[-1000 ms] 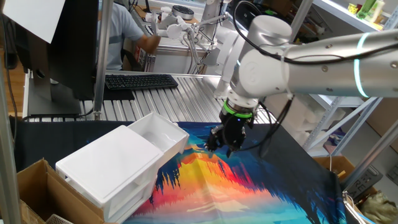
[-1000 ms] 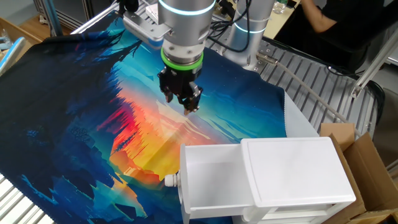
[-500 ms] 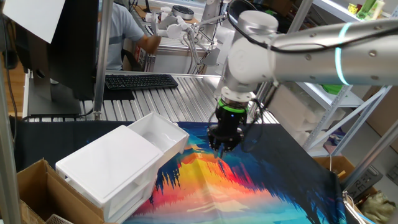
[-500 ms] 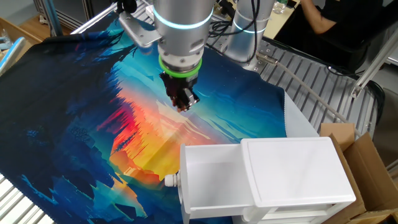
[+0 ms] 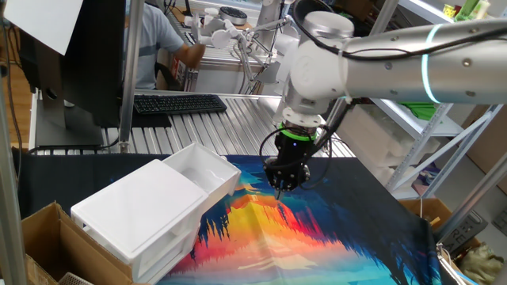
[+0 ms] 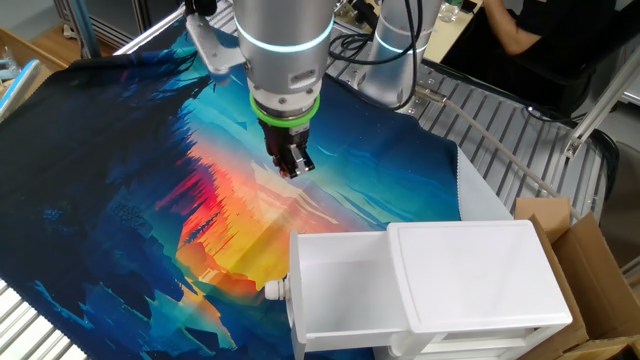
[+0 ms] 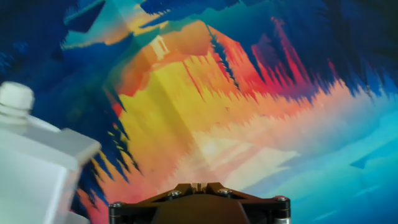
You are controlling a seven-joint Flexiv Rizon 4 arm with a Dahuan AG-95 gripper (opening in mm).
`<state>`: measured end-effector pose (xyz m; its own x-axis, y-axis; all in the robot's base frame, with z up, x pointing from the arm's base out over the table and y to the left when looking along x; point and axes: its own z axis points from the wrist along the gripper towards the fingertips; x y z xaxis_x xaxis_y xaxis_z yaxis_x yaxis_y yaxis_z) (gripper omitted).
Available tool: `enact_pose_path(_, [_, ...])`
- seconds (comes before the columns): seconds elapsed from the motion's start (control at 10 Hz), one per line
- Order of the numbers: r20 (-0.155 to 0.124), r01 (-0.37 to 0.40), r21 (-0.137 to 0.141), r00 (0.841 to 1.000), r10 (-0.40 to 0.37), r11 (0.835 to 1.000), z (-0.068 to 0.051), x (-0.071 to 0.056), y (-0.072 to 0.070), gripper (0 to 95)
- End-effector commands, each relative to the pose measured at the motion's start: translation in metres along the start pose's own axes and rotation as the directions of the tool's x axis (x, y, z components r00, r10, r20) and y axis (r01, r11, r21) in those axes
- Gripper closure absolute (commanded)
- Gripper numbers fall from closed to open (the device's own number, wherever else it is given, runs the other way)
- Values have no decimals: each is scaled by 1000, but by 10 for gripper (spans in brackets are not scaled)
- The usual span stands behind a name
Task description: Grasp the handle and close the drawer
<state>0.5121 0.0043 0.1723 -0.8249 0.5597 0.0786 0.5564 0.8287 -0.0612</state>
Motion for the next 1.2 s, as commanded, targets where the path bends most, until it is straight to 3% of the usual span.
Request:
enact_pose_path(0.1, [10, -23, -2, 1000, 23, 1000, -4, -7, 13, 950])
enact_pose_path(1.2, [8, -143, -12, 990, 144, 990, -7, -49, 38, 950])
